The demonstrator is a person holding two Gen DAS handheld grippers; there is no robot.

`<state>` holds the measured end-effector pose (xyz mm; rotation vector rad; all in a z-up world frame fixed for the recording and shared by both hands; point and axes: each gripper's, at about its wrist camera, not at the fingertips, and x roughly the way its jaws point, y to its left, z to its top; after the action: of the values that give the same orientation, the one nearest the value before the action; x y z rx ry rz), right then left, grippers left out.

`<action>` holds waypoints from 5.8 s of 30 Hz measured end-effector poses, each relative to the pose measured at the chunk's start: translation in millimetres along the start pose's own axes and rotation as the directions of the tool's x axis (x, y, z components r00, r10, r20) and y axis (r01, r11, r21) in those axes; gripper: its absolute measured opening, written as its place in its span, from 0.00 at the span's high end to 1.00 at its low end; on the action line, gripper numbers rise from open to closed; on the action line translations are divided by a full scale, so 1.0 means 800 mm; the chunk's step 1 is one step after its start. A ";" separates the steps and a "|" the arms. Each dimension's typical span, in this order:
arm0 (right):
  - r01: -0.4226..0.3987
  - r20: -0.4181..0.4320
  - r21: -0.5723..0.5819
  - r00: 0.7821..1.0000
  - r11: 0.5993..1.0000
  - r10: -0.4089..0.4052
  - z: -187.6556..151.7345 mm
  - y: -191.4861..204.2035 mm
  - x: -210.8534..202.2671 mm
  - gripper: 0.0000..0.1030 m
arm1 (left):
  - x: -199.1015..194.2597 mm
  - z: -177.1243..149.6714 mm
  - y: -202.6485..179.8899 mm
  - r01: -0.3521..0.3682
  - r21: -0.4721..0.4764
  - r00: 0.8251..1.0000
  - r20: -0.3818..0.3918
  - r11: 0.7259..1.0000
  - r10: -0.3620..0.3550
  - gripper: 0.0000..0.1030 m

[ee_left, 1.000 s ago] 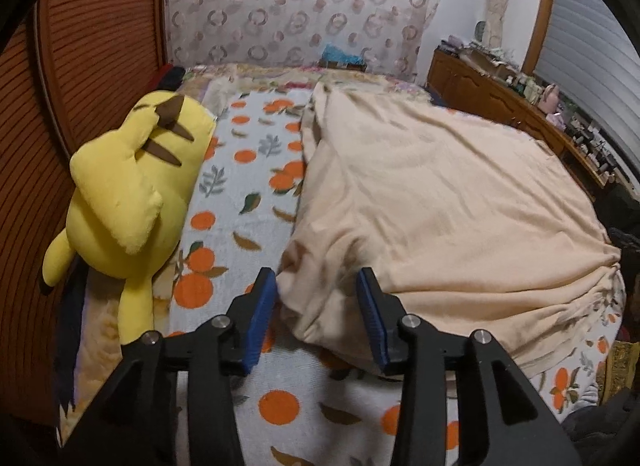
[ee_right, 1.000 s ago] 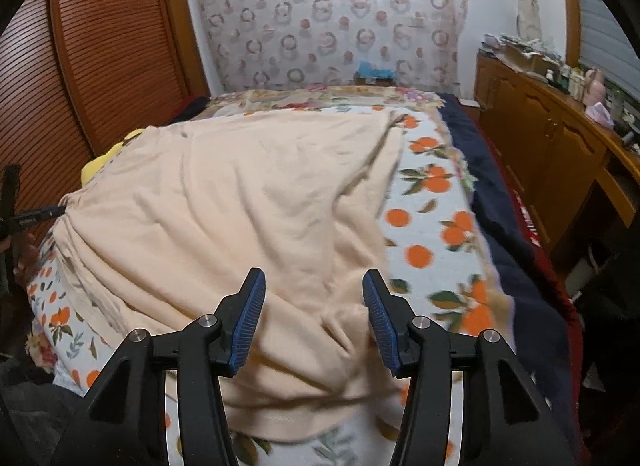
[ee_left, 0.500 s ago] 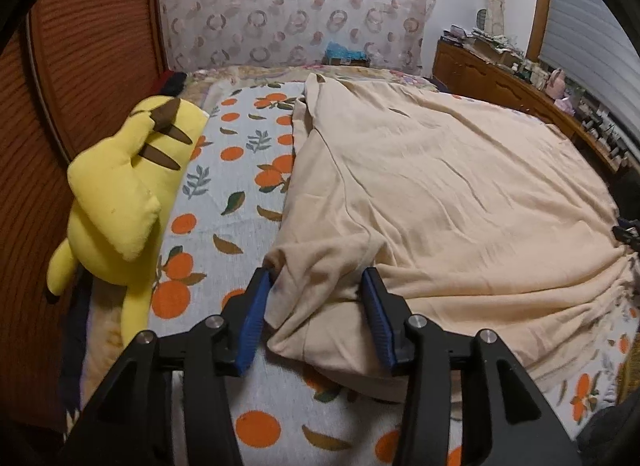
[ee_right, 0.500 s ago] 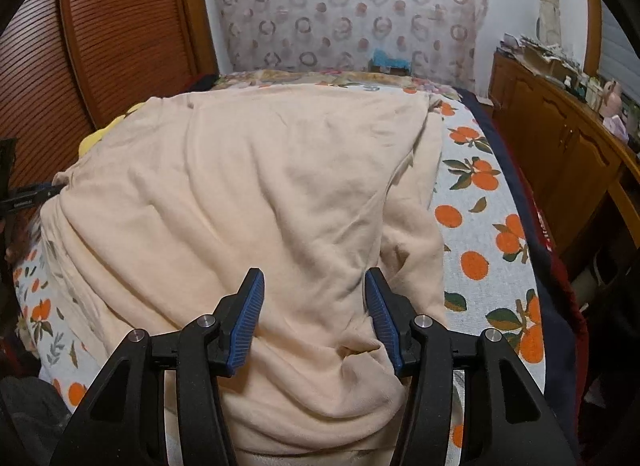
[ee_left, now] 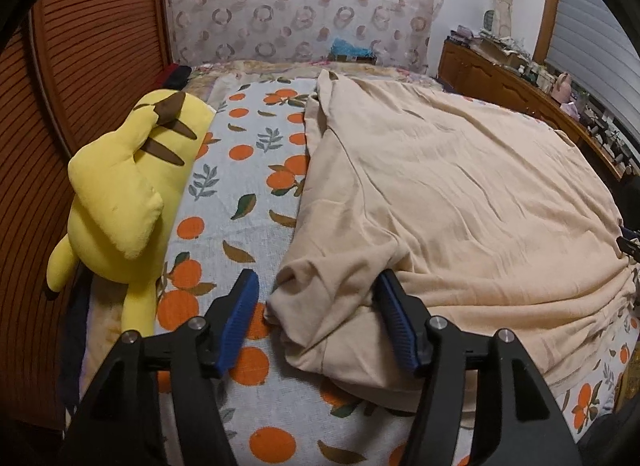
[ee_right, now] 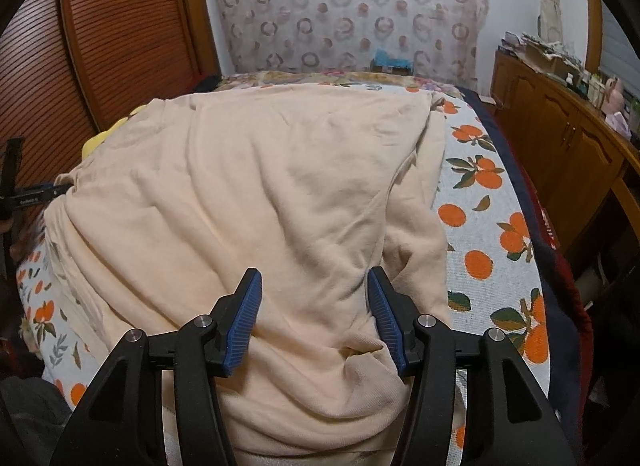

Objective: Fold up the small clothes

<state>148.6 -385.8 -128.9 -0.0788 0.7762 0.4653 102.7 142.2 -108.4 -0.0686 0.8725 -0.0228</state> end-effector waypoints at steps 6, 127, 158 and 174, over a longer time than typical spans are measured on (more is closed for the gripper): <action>-0.005 0.002 0.005 1.000 1.000 0.005 0.001 -0.002 0.000 0.46 | -0.006 0.006 -0.020 0.131 0.028 0.990 -0.049 0.991 -0.129 0.93; -0.158 -0.074 -0.307 0.987 0.939 0.142 0.197 0.133 0.100 0.96 | -0.048 0.041 -0.171 0.213 0.126 0.968 0.104 0.969 -0.226 0.52; -0.017 0.013 -0.007 1.000 1.000 0.017 0.121 -0.003 -0.012 0.52 | -0.046 0.032 -0.236 0.280 0.200 0.952 0.069 0.939 -0.298 0.52; 0.087 -0.087 -0.170 0.991 0.982 -0.103 0.063 0.038 0.022 0.72 | -0.044 0.017 -0.266 0.302 0.241 0.947 0.033 0.922 -0.319 0.52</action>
<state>179.5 -340.1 -102.4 -0.2936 0.8229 0.4372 92.7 -67.5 -58.1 0.0128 0.7750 -0.4184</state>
